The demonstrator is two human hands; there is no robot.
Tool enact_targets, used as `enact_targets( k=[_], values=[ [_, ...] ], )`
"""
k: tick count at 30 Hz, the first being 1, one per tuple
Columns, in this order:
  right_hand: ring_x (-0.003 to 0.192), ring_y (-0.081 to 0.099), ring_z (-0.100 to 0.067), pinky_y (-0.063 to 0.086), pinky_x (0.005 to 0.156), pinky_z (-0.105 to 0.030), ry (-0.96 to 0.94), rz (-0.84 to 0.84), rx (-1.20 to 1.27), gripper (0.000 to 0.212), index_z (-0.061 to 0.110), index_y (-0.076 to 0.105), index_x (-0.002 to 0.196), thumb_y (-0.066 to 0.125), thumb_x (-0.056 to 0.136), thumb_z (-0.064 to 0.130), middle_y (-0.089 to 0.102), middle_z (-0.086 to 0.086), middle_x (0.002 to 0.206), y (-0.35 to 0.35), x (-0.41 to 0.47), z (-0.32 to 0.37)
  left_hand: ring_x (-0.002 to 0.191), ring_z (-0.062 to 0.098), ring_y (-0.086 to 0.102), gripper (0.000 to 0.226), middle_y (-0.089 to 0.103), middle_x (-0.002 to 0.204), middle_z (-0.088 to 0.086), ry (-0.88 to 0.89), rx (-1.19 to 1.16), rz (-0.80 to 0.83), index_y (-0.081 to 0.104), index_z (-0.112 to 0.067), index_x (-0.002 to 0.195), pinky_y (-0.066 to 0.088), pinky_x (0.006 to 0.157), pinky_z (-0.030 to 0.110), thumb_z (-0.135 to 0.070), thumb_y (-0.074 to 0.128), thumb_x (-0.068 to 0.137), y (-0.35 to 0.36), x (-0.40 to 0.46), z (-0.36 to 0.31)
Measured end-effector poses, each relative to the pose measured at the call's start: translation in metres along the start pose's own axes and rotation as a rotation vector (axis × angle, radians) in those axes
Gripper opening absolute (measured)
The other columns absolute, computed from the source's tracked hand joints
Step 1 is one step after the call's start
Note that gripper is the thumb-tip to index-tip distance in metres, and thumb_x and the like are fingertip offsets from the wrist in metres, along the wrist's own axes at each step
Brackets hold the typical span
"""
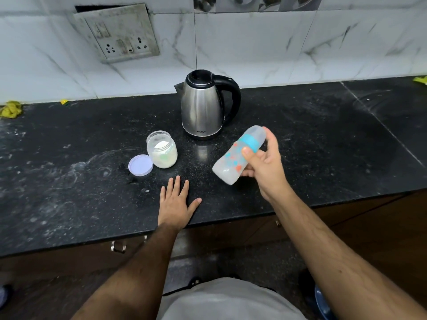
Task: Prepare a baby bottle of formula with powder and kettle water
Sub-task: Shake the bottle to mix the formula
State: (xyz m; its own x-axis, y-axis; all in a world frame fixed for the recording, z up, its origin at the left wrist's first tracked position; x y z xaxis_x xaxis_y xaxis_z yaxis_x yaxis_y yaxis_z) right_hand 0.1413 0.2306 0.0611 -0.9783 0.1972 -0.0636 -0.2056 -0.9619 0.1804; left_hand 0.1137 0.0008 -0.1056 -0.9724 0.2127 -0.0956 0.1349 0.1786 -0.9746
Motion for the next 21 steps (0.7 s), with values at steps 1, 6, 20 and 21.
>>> enact_targets(
  k=[1,6,20,21],
  values=[
    [0.09,0.074,-0.024,0.058,0.059,-0.033,0.004,0.043,-0.034,0.079,0.026,0.02,0.152,0.067,0.089,0.017,0.07,-0.016,0.114,0.004,-0.003,-0.003,0.154,0.023,-0.005,0.088,0.004,0.167,0.005,-0.001,0.002,0.006,0.017,-0.023,0.158,-0.002,0.124,0.044,-0.075,0.011,0.087,0.0,0.0,0.0],
    [0.096,0.073,-0.03,0.058,0.061,-0.037,-0.022,-0.018,0.012,0.08,0.026,0.022,0.151,0.067,0.085,0.023,0.068,-0.02,0.118,0.001,0.002,-0.001,0.154,0.023,-0.005,0.094,0.005,0.167,0.006,0.004,-0.004,0.003,0.018,-0.023,0.157,-0.002,0.124,0.044,-0.077,0.004,0.082,0.0,0.0,0.0],
    [0.086,0.074,-0.02,0.056,0.057,-0.028,0.033,0.108,-0.089,0.076,0.027,0.02,0.152,0.066,0.093,0.01,0.071,-0.015,0.109,0.009,-0.011,-0.011,0.154,0.023,-0.006,0.08,0.004,0.167,0.006,0.002,0.002,0.007,0.017,-0.022,0.158,-0.002,0.124,0.044,-0.07,0.024,0.094,0.0,0.0,0.001],
    [0.083,0.074,-0.018,0.056,0.056,-0.026,0.034,0.114,-0.076,0.074,0.025,0.021,0.152,0.063,0.094,0.006,0.071,-0.015,0.107,0.01,-0.013,-0.011,0.154,0.023,-0.006,0.081,0.004,0.167,0.006,0.002,0.003,0.006,0.017,-0.022,0.157,-0.001,0.124,0.044,-0.071,0.022,0.092,0.0,0.0,0.0]
  ],
)
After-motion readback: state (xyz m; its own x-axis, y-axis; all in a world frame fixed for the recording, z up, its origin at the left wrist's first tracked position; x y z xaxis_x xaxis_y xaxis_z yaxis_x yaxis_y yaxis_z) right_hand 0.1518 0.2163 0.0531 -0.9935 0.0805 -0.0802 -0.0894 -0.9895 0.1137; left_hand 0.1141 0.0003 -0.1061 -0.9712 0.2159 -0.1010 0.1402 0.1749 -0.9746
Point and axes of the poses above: each hand's wrist, its own x-axis towards the middle knuckle, its own y-axis out of the palm, z = x × y, the point moved 2 cm from there along x, towards the middle knuckle
